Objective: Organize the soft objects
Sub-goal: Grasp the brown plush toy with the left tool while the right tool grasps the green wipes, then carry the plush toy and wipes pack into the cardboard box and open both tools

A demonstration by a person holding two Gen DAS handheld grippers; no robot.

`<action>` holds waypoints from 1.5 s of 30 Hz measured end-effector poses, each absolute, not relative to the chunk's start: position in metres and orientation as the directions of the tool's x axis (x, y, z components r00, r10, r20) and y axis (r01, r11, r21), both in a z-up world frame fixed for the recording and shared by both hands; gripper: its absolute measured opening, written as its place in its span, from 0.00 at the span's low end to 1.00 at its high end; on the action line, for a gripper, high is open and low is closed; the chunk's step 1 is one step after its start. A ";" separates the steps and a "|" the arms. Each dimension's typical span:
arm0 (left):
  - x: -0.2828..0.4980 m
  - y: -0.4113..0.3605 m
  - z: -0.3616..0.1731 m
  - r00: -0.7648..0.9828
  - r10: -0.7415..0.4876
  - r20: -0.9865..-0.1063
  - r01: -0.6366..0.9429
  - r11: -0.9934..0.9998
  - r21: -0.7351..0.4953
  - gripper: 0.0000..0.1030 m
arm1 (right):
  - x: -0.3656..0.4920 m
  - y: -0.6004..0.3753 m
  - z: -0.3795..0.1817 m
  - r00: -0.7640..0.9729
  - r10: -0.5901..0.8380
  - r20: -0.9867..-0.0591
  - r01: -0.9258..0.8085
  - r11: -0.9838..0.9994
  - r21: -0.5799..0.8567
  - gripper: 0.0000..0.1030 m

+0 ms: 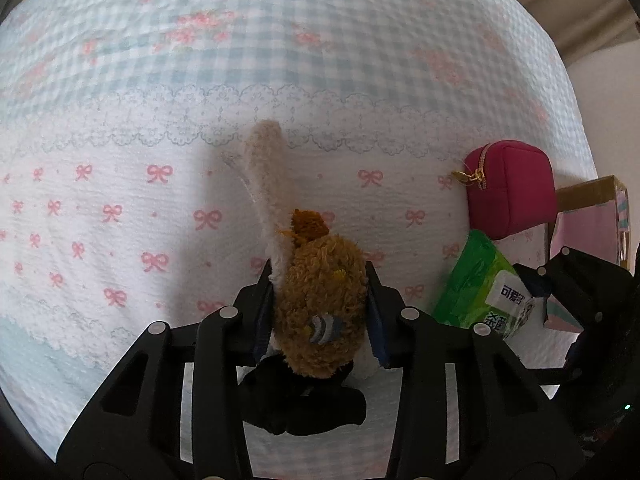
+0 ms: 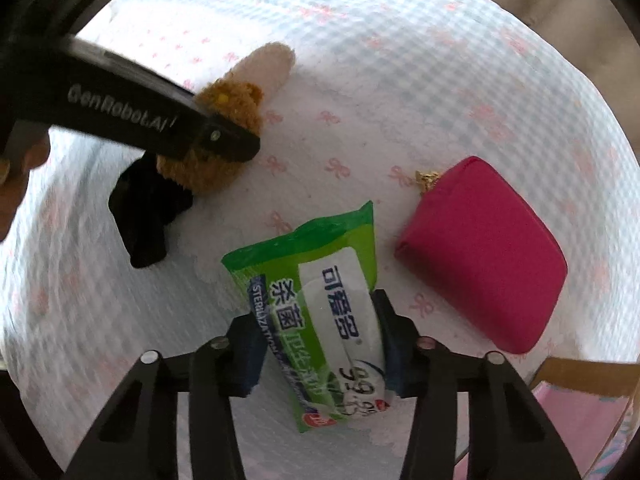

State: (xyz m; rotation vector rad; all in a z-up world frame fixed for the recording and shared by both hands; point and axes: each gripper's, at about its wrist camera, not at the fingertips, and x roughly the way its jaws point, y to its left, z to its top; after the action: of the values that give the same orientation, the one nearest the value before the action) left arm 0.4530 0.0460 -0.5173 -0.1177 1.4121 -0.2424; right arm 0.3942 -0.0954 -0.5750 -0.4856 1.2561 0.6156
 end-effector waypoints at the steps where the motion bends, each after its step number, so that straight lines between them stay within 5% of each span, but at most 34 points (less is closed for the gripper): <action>1: 0.452 0.045 -0.515 0.143 -0.237 -0.961 0.099 0.969 -0.225 0.34 | 0.395 -0.097 -0.574 0.194 0.161 -0.968 -0.655 0.756 -0.005 0.39; 9: 0.449 0.047 -0.477 0.190 -0.249 -0.950 0.124 0.966 -0.228 0.34 | 0.396 -0.110 -0.540 0.230 0.207 -0.951 -0.553 0.832 0.048 0.38; 28: 0.346 0.060 -0.270 0.388 -0.320 -0.864 0.219 0.943 -0.251 0.34 | 0.294 -0.142 -0.347 0.487 0.239 -0.840 -0.267 0.956 0.117 0.38; 45: 0.271 -0.046 -0.132 0.487 -0.393 -0.780 0.355 0.905 -0.234 0.34 | 0.223 -0.232 -0.212 0.666 0.204 -0.717 -0.072 0.975 0.210 0.38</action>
State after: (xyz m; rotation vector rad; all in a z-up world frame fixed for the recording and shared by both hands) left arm 0.2706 -0.0465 -0.1321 -0.0435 0.9596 -0.4547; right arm 0.2225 -0.2318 -0.2118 0.1695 0.8283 0.1566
